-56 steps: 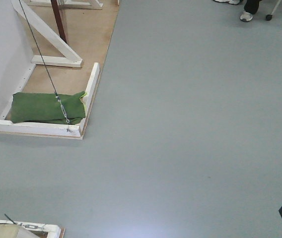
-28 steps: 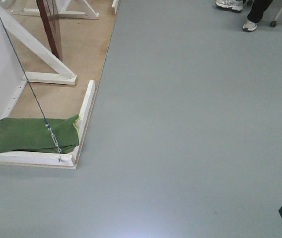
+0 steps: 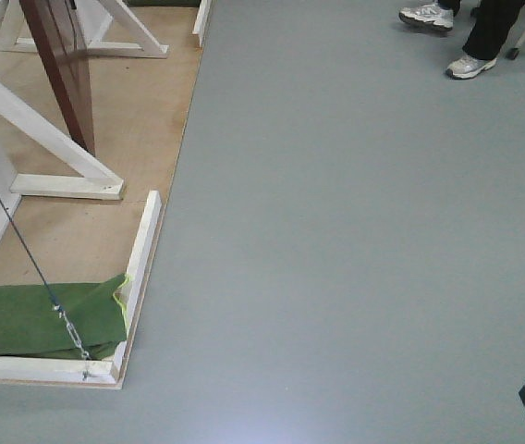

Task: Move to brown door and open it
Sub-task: 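Turn and advance the base until the brown door edge is alongside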

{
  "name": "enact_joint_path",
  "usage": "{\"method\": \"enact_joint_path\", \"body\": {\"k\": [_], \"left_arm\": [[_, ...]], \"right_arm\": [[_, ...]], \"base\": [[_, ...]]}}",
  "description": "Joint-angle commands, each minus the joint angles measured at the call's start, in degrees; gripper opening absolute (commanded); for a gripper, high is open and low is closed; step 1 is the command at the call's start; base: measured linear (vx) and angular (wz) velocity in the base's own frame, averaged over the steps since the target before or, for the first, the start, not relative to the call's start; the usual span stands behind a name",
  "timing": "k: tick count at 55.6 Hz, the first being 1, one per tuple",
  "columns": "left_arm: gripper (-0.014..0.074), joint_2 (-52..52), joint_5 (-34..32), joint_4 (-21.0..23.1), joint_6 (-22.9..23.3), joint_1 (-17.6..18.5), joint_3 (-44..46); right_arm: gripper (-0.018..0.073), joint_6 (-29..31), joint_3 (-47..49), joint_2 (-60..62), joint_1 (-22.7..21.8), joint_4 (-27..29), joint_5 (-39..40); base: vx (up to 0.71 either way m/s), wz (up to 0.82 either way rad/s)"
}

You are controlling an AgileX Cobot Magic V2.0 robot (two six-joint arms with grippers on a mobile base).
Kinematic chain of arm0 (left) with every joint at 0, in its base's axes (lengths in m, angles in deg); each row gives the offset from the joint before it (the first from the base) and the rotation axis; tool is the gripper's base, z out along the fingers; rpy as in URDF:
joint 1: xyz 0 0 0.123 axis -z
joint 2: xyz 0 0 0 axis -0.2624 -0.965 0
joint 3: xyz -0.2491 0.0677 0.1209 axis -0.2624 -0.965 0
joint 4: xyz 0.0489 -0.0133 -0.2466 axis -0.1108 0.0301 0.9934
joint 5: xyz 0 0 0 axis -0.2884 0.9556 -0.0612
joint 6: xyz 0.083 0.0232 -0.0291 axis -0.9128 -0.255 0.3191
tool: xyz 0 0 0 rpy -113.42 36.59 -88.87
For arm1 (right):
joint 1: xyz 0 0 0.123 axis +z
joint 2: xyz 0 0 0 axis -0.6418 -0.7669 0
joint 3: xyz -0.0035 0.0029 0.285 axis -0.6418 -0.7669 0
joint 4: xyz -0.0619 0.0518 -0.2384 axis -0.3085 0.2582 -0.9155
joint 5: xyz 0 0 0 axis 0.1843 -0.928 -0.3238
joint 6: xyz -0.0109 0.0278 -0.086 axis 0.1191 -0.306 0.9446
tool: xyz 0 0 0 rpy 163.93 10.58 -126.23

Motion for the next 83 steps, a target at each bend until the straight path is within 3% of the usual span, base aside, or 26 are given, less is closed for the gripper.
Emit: {"method": "enact_joint_path", "body": {"k": [1,83], "left_arm": [[-0.0006,0.8,-4.8,0.0,0.2,0.4,0.9],[-0.0006,0.8,-4.8,0.0,0.2,0.4,0.9]], "right_arm": [[0.0,0.3,-0.3,0.8,0.0,-0.2,4.5],[0.0,0.3,-0.3,0.8,0.0,-0.2,4.5]], "base": [[0.43,-0.05],[0.41,0.0]]}}
